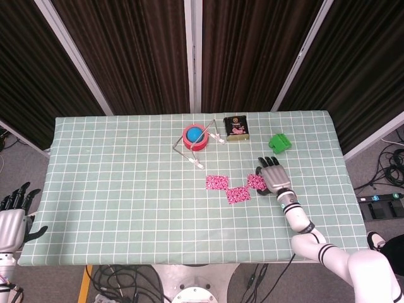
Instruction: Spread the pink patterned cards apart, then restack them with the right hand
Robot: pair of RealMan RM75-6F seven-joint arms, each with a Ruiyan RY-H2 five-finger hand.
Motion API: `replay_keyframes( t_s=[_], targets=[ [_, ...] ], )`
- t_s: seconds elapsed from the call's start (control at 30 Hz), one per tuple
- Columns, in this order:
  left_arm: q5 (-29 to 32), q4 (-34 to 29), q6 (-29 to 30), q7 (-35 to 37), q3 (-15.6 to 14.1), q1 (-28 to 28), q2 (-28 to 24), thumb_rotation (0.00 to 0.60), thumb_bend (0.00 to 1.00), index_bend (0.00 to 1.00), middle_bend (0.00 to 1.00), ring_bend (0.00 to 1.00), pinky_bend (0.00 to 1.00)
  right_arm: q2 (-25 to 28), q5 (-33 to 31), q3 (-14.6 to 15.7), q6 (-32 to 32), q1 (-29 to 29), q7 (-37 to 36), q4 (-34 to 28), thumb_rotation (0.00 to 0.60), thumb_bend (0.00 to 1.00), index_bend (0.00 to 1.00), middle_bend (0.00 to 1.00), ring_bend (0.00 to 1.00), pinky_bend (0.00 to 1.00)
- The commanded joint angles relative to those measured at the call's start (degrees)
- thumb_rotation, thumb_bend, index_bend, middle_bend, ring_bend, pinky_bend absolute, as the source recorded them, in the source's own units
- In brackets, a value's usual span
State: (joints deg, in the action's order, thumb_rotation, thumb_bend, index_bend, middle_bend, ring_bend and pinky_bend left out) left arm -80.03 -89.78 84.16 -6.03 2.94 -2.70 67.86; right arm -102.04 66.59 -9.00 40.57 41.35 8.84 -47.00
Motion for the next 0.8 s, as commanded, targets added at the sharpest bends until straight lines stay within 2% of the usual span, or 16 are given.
replay_keyframes(
  t_s=[0.03,0.33,0.53,0.67,0.8],
  targets=[
    [-0.1,0.0,0.0,0.0,0.0,0.0,-0.1,0.6,0.08,0.22,0.16,0.13,0.19,0.7,0.4,-0.3,0.7,-0.2,-0.6,-0.7,0.51,0.13,0.39,0.06,0.0,0.0],
    [-0.4,-0.3,0.2,-0.2,0.1,-0.1,-0.1,0.6,0.08,0.22,0.16,0.13,0.19,5.1,1.5,-1.7,2.8,0.2,-1.0,-6.0,0.512,0.13,0.39,0.06,0.0,0.0],
    [-0.4,-0.2,0.4,-0.1,0.1,-0.1,-0.2,0.6,0.08,0.22,0.16,0.13,0.19,8.3,1.2,-3.3,1.0,2.4,-1.1,-14.3,0.514,0.13,0.38,0.06,0.0,0.0],
    [-0.4,0.0,0.3,0.1,0.0,0.0,-0.1,0.6,0.08,0.22,0.16,0.13,0.19,7.4,-0.3,-3.9,-1.5,4.9,0.6,-17.1,0.509,0.13,0.38,0.06,0.0,0.0],
    [-0.1,0.3,0.3,0.5,0.0,0.2,-0.1,0.6,0.08,0.22,0.16,0.13,0.19,4.6,-3.0,-4.4,-3.7,7.7,3.3,-16.0,0.508,0.13,0.38,0.06,0.0,0.0]
  ],
)
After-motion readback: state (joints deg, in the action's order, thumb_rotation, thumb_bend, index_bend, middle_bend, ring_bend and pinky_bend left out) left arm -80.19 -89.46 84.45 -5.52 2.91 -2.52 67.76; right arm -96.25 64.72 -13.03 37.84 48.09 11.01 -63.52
